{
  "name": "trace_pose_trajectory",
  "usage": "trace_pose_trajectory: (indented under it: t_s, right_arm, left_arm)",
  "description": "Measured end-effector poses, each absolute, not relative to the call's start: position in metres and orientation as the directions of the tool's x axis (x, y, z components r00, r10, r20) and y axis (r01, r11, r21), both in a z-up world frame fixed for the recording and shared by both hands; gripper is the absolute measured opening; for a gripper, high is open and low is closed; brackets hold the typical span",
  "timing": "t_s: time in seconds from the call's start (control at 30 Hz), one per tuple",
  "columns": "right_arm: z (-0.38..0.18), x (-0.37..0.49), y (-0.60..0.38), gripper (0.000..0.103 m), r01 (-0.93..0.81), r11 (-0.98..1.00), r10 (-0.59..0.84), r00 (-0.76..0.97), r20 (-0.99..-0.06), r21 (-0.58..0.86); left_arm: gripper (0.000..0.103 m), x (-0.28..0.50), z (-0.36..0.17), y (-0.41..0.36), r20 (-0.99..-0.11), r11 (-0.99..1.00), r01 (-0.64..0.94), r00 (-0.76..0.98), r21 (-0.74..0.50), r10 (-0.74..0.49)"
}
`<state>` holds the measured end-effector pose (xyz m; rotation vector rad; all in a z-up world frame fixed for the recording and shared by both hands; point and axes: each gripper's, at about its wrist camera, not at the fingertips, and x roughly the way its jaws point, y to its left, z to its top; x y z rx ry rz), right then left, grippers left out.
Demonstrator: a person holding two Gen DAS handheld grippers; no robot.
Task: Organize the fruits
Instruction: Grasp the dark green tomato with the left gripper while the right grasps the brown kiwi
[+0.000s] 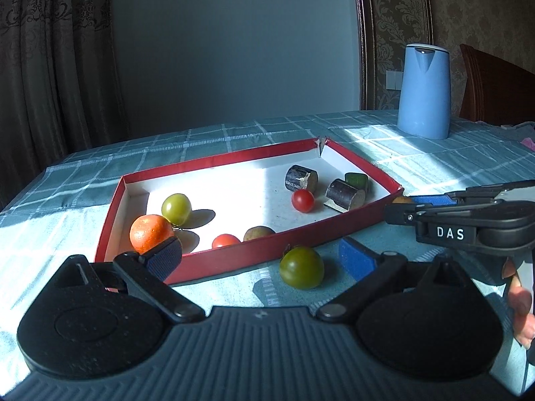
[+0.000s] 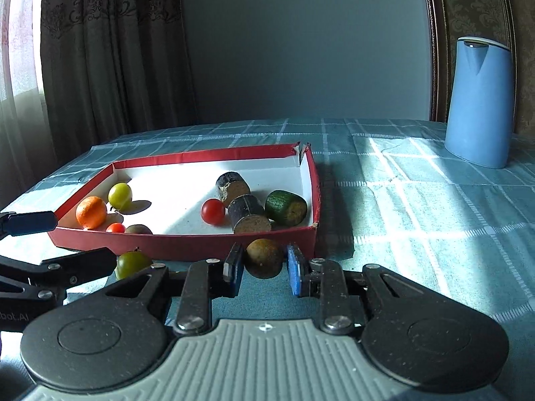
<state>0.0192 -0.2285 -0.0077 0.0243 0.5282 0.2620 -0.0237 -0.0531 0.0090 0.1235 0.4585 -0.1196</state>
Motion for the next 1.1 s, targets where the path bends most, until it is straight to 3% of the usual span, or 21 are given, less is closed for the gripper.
trace_pose_trajectory:
  t_s: [0.27,0.37,0.4,0.73,1.1]
  right_arm:
    - [-0.006,0.016,-0.228,0.027,-0.228,0.971,0.236,0.844,-0.481,0.077]
    - [-0.006,0.017,-0.228,0.027,-0.227,0.971,0.236,0.844,-0.481,0.078]
    - [-0.007,0.017,-0.228,0.027,-0.228,0.971,0.237,0.843,-0.482,0.078]
    - [-0.007,0.017,-0.227,0.027,-0.230,0.970,0.237,0.840,-0.489,0.075]
    - [-0.008,0.017,-0.226,0.027,-0.232,0.970,0.237,0.836,-0.496,0.071]
  left_arm:
    - [0.095,-0.009,0.000,-0.075,-0.492,0.982,0.127,0.870,0.143,-0.041]
    - [0.079,-0.005,-0.003,-0.078,-0.510,0.980,0.135,0.859,0.148,-0.041]
    - [0.069,-0.004,-0.004,-0.078,-0.519,0.979,0.137,0.854,0.149,-0.041]
    - [0.040,0.004,-0.012,-0.079,-0.577,0.977,0.168,0.815,0.133,-0.061]
    - [0.032,0.002,-0.013,-0.082,-0.577,0.973,0.186,0.814,0.137,-0.074]
